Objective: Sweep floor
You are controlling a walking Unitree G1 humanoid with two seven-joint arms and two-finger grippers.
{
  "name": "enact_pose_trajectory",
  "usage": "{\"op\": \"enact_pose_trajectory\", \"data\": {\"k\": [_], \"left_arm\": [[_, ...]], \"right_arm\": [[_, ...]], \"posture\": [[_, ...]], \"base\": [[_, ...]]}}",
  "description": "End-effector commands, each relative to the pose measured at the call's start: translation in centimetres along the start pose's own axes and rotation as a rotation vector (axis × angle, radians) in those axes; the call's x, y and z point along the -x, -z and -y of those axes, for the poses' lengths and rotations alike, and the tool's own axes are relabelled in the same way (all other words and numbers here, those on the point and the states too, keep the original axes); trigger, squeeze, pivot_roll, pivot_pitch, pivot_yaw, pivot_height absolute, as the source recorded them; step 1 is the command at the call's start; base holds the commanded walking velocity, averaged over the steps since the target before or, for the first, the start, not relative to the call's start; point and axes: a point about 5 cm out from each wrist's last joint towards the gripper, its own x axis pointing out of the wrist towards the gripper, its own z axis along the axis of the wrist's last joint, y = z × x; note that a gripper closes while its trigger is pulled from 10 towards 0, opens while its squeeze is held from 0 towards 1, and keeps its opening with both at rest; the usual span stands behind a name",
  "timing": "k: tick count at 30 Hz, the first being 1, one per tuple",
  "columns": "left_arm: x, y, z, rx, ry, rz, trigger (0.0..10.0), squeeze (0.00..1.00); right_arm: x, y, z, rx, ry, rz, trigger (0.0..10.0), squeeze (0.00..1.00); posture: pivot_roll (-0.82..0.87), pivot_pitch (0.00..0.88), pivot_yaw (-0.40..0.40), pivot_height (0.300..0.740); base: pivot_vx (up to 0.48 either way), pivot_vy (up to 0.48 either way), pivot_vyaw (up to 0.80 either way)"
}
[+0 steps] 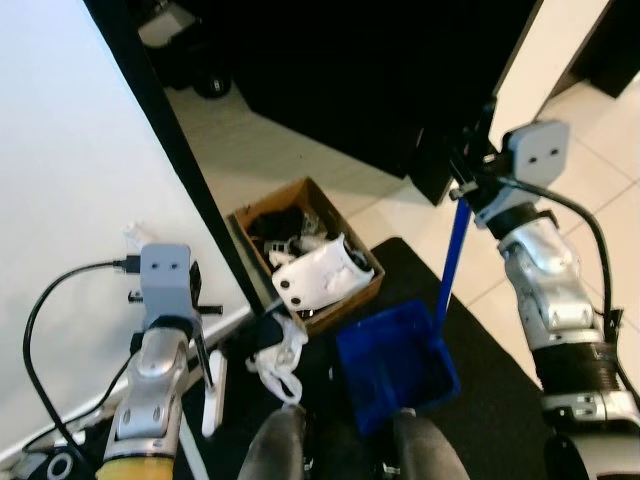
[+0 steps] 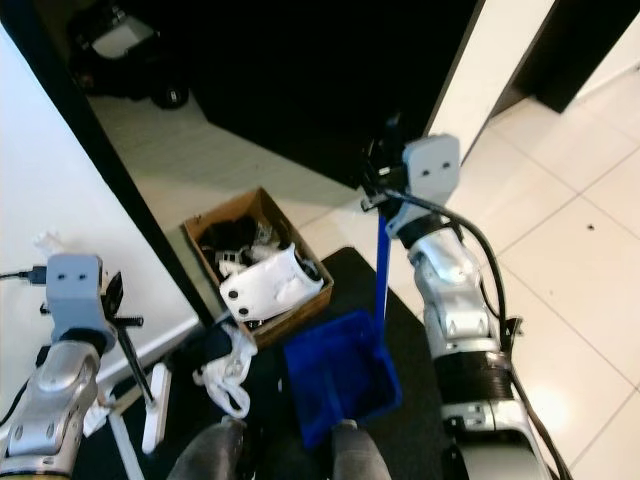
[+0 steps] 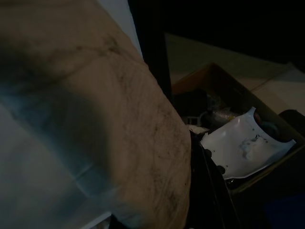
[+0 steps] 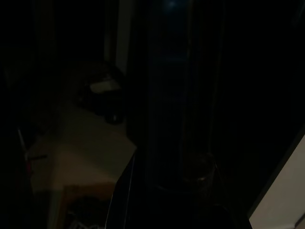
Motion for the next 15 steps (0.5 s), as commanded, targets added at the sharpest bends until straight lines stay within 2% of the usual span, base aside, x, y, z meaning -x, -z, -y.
{"op": "enact_pose_trajectory", "data": {"k": [1, 2, 4, 5, 6, 7, 8, 11, 13, 14, 15], "left_arm": [[0.1, 0.1, -0.4, -0.037, -0.006, 0.005, 10.0, 0.00], [0.1, 0.1, -0.4, -0.037, -0.006, 0.005, 10.0, 0.00], [0.2, 0.2, -0.5, -0.036, -0.010, 0.005, 10.0, 0.00], [0.2, 0.2, -0.5, -0.036, -0.010, 0.005, 10.0, 0.00], [0.3, 0.2, -0.5, -0.036, -0.011, 0.004, 10.0, 0.00], [0.4, 0.3, -0.4, -0.036, -0.011, 0.001, 10.0, 0.00], [0.4, 0.3, -0.4, -0.036, -0.011, 0.001, 10.0, 0.00], [0.5, 0.5, -0.1, -0.036, -0.003, -0.002, 10.0, 0.00], [0.5, 0.5, 0.0, -0.037, 0.001, -0.002, 10.0, 0.00], [0.5, 0.5, 0.0, -0.037, 0.001, -0.002, 10.0, 0.00], [0.4, 0.5, 0.0, -0.038, 0.003, -0.004, 10.0, 0.00]], "right_arm": [[-0.1, 1.4, -0.9, 0.031, -0.059, -0.082, 10.0, 0.00], [-0.1, 1.4, -0.9, 0.031, -0.059, -0.082, 10.0, 0.00], [0.4, 3.4, -1.9, 0.060, -0.170, -0.260, 10.0, 0.00], [0.4, 3.4, -1.9, 0.060, -0.170, -0.260, 10.0, 0.00], [0.8, 4.1, -2.1, 0.045, -0.211, -0.337, 10.0, 0.00], [1.4, 4.5, -1.9, -0.016, -0.242, -0.424, 10.0, 0.00], [1.4, 4.5, -1.9, -0.016, -0.242, -0.424, 10.0, 0.00], [2.5, 4.6, -1.8, -0.121, -0.274, -0.499, 10.0, 0.00], [3.1, 5.0, -1.7, -0.181, -0.256, -0.540, 10.0, 0.00], [3.1, 5.0, -1.7, -0.181, -0.256, -0.540, 10.0, 0.00], [3.6, 5.2, -1.9, -0.234, -0.237, -0.575, 10.0, 0.00]], "posture": [[0.07, 0.153, 0.018, 0.740], [0.07, 0.153, 0.018, 0.740], [0.07, 0.155, 0.014, 0.740], [0.07, 0.155, 0.014, 0.740], [0.06, 0.158, 0.011, 0.740], [0.06, 0.162, 0.010, 0.740], [0.06, 0.162, 0.010, 0.740], [0.05, 0.165, 0.008, 0.740], [0.05, 0.169, 0.008, 0.740], [0.05, 0.169, 0.008, 0.740], [0.05, 0.173, 0.013, 0.740]], "base": [[0.000, 0.000, 0.00], [0.000, 0.000, 0.00], [0.000, 0.000, 0.00], [0.000, 0.000, 0.00], [0.000, 0.000, 0.00], [0.000, 0.000, 0.00], [0.000, 0.000, 0.00], [0.000, 0.000, 0.00], [0.000, 0.000, 0.00], [0.000, 0.000, 0.00], [0.000, 0.000, 0.00]]}}
